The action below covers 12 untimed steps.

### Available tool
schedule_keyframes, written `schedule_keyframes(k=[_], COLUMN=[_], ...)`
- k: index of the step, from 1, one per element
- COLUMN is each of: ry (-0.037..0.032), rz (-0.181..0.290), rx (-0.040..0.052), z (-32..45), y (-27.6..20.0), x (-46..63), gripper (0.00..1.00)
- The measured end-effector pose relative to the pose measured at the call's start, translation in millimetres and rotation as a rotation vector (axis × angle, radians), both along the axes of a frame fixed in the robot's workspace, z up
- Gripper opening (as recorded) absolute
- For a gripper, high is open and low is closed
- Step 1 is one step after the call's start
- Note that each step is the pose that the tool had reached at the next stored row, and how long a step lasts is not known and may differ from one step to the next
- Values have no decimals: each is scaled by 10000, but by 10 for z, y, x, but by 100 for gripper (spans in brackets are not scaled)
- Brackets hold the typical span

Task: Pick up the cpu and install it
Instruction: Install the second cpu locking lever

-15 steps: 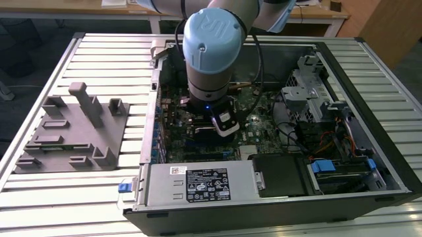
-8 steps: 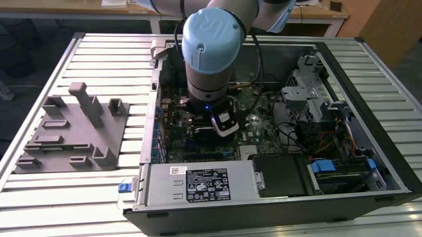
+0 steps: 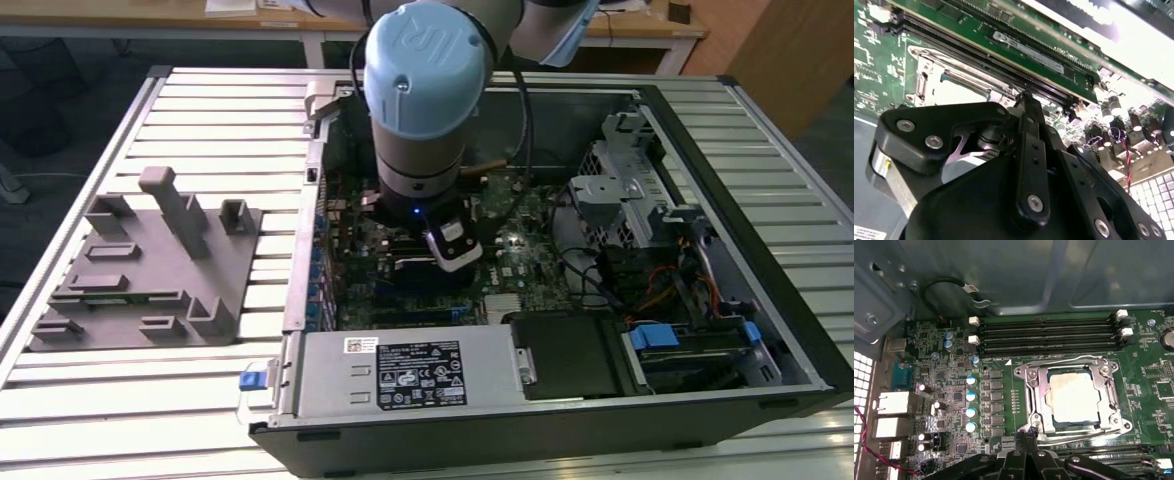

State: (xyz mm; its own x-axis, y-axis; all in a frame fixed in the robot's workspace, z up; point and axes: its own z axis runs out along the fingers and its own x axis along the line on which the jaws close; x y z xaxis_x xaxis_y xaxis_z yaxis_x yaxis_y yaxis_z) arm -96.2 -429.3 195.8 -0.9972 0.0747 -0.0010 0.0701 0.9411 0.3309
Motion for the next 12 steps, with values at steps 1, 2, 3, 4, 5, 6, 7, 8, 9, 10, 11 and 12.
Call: schedule_keyframes(k=[1,2,3,4,5,6,7,8,9,10,11,12], ry=[0,-1,-3,-4,-4,-5,-5,-7,-7,-8,-8,-8], rz=[0,-1,-1,-2,-2,-2,-2,-2,-2,-2,-1,0], rx=[-2,-3,-2,-2,-2,9,27,55,82,109,136,165], z=[-3,-10,-19,-28,-35,-42,-44,-47,-50,-53,-56,-60], y=[3,4,5,6,6,6,6,7,7,8,8,9], x=[-11,-23,-34,-44,-52,-62,-66,-70,-74,-78,-80,-83], gripper=[11,11,11,11,11,11,11,11,11,11,11,11])
